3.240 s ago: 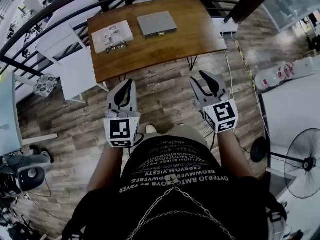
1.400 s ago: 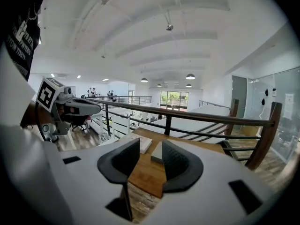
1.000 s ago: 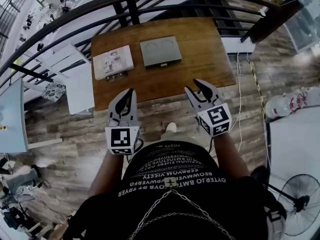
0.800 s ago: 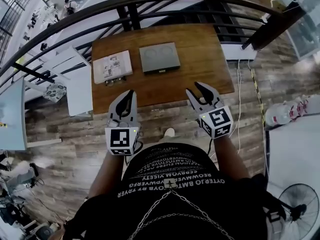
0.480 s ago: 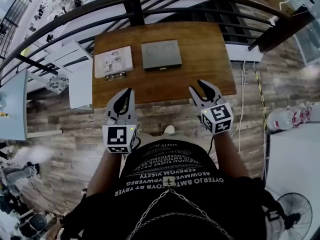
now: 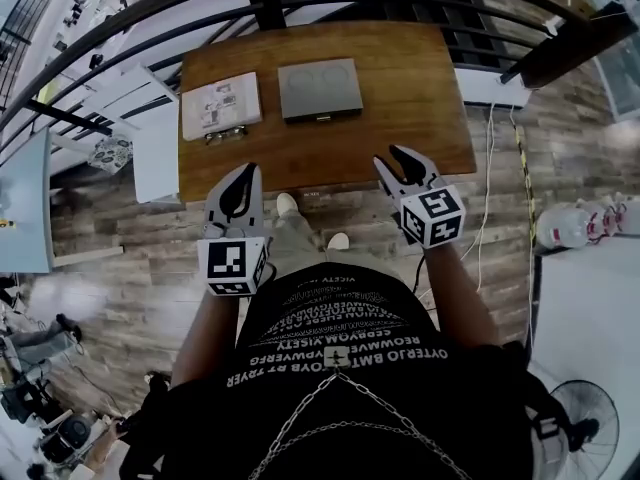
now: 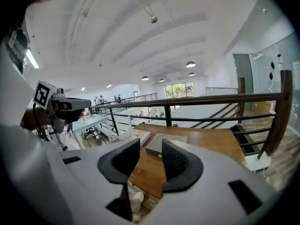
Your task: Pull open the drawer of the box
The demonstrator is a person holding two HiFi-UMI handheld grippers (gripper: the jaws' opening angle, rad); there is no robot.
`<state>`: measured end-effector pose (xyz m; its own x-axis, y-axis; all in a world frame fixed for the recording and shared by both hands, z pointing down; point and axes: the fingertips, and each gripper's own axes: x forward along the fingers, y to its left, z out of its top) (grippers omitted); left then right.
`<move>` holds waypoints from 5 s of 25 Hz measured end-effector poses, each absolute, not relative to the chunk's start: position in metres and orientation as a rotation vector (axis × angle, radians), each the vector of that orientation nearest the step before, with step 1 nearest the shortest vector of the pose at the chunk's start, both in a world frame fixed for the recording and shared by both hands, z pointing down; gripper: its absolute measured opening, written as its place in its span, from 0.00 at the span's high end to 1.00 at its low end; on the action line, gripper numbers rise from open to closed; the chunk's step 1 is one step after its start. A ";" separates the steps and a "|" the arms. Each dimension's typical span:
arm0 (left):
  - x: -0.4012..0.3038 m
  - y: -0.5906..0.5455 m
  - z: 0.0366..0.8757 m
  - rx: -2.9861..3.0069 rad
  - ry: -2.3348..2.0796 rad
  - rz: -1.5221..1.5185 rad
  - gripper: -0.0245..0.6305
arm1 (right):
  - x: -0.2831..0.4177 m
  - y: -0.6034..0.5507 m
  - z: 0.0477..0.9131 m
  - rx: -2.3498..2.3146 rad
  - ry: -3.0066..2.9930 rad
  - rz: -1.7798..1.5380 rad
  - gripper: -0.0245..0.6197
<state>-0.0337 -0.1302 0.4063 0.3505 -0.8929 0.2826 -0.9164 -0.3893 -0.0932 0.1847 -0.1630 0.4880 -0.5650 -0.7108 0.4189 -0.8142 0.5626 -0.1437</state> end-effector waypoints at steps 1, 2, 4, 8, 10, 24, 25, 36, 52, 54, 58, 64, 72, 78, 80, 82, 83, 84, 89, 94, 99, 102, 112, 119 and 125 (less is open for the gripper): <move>-0.033 -0.132 0.407 2.516 -1.681 0.444 0.95 | 0.184 -0.163 0.492 1.249 -2.481 0.477 0.74; -0.032 -0.134 0.408 2.520 -1.672 0.443 0.95 | 0.182 -0.163 0.496 1.243 -2.475 0.489 0.74; -0.031 -0.140 0.410 2.533 -1.659 0.438 0.95 | 0.179 -0.165 0.506 1.233 -2.460 0.509 0.74; -0.035 -0.161 0.413 2.539 -1.638 0.420 0.95 | 0.170 -0.177 0.524 1.217 -2.435 0.554 0.74; -0.037 -0.169 0.414 2.538 -1.625 0.411 0.95 | 0.164 -0.181 0.532 1.204 -2.422 0.585 0.74; -0.082 -0.239 0.423 2.529 -1.603 0.433 0.95 | 0.121 -0.244 0.604 1.168 -2.298 0.704 0.74; -0.087 -0.243 0.425 2.525 -1.601 0.436 0.95 | 0.118 -0.249 0.609 1.170 -2.287 0.710 0.74; -0.121 -0.292 0.434 2.519 -1.552 0.450 0.95 | 0.087 -0.290 0.656 1.142 -2.166 0.733 0.73; -0.149 -0.345 0.443 2.532 -1.541 0.479 0.95 | 0.070 -0.332 0.751 1.131 -1.953 0.866 0.69; -0.151 -0.346 0.444 2.530 -1.541 0.483 0.95 | 0.073 -0.335 0.764 1.140 -1.915 0.890 0.67; -0.153 -0.348 0.448 2.520 -1.537 0.505 0.95 | 0.075 -0.344 0.781 1.162 -1.875 0.936 0.65; -0.150 -0.347 0.451 2.513 -1.531 0.518 0.95 | 0.070 -0.361 0.787 1.219 -1.844 1.055 0.62; -0.144 -0.333 0.450 2.509 -1.537 0.531 0.95 | 0.069 -0.362 0.786 1.247 -1.832 1.054 0.68; -0.142 -0.319 0.444 2.506 -1.560 0.525 0.95 | 0.069 -0.353 0.784 1.210 -1.836 1.031 0.71; -0.144 -0.312 0.447 2.492 -1.568 0.539 0.95 | 0.071 -0.349 0.781 1.196 -1.842 1.029 0.71; -0.143 -0.304 0.450 2.481 -1.575 0.548 0.95 | 0.072 -0.344 0.780 1.190 -1.844 1.028 0.71; -0.141 -0.302 0.448 2.484 -1.578 0.536 0.95 | 0.073 -0.341 0.781 1.191 -1.843 1.025 0.71; -0.139 -0.299 0.446 2.485 -1.582 0.523 0.95 | 0.074 -0.338 0.782 1.193 -1.842 1.021 0.71; -0.137 -0.289 0.442 2.473 -1.601 0.512 0.95 | 0.074 -0.325 0.780 1.173 -1.855 1.000 0.71; -0.133 -0.279 0.441 2.467 -1.606 0.506 0.95 | 0.073 -0.314 0.778 1.150 -1.865 0.985 0.71; -0.126 -0.269 0.441 2.465 -1.609 0.507 0.95 | 0.074 -0.303 0.776 1.130 -1.869 0.995 0.71; -0.125 -0.264 0.441 2.464 -1.613 0.509 0.95 | 0.074 -0.294 0.780 1.114 -1.862 0.994 0.71; -0.120 -0.244 0.440 2.454 -1.626 0.511 0.95 | 0.084 -0.284 0.781 1.126 -1.856 0.974 0.74; -0.119 -0.231 0.443 2.434 -1.641 0.528 0.95 | 0.079 -0.294 0.787 1.151 -1.809 1.079 0.64; -0.122 -0.222 0.434 2.428 -1.677 0.516 0.95 | 0.076 -0.289 0.781 1.152 -1.808 1.079 0.72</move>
